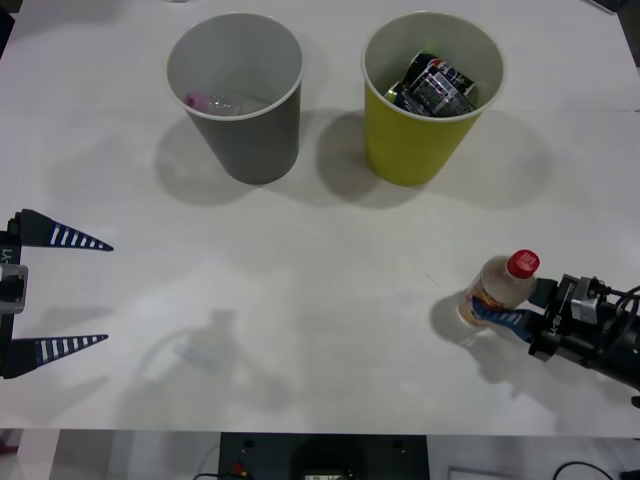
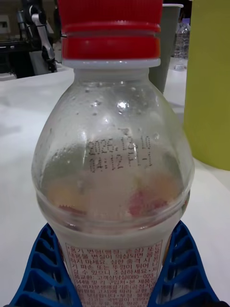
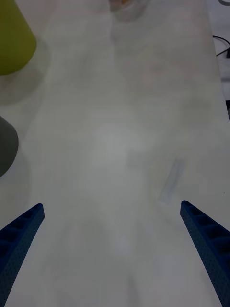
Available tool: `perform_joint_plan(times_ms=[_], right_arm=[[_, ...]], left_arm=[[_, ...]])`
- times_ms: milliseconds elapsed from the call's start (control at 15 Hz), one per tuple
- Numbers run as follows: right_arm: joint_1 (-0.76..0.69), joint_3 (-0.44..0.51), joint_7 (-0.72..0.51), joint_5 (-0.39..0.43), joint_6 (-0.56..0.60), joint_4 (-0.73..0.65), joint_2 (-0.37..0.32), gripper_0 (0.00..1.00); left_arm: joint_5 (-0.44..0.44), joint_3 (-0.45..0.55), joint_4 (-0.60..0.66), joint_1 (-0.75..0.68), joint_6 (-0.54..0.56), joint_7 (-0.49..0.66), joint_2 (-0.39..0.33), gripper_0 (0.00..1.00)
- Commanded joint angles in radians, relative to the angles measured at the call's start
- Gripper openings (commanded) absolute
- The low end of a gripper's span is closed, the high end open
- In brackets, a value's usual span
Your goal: Put the can into the green bin and the plastic bottle into the gray bin
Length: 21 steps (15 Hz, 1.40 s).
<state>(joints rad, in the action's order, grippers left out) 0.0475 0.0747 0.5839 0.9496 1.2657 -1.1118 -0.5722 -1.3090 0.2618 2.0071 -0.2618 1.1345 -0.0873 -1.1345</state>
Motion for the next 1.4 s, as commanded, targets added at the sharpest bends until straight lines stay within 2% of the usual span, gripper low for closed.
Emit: perform_joint_plan(times_ms=[67,533,667,800,1133,1400], right_arm=[[-0.008,0.020,-0.070,0.077,-0.003,-0.068,-0.021,0.00],[-0.110,0.126,-0.435,0.345,-0.037,-0.416,-0.049,0.00],[-0.147,0.128,-0.541,0.393,-0.085,-0.523,-0.066,0.00],[-0.178,0.126,-0.694,0.475,-0.121,-0.649,-0.089,0.00],[-0.181,0.123,-1.043,0.610,-0.121,-0.847,-0.170,0.00],[-0.163,0.103,-1.317,0.663,-0.121,-0.985,-0.258,0.00]], left_arm=[[0.000,0.000,0.000,0.000,0.000,0.000,0.000,0.98],[0.000,0.000,0.000,0.000,0.000,0.000,0.000,0.98],[0.000,0.000,0.000,0.000,0.000,0.000,0.000,0.98],[0.000,0.000,0.000,0.000,0.000,0.000,0.000,0.98],[0.000,0.000,0.000,0.000,0.000,0.000,0.000,0.98],[0.000,0.000,0.000,0.000,0.000,0.000,0.000,0.98]])
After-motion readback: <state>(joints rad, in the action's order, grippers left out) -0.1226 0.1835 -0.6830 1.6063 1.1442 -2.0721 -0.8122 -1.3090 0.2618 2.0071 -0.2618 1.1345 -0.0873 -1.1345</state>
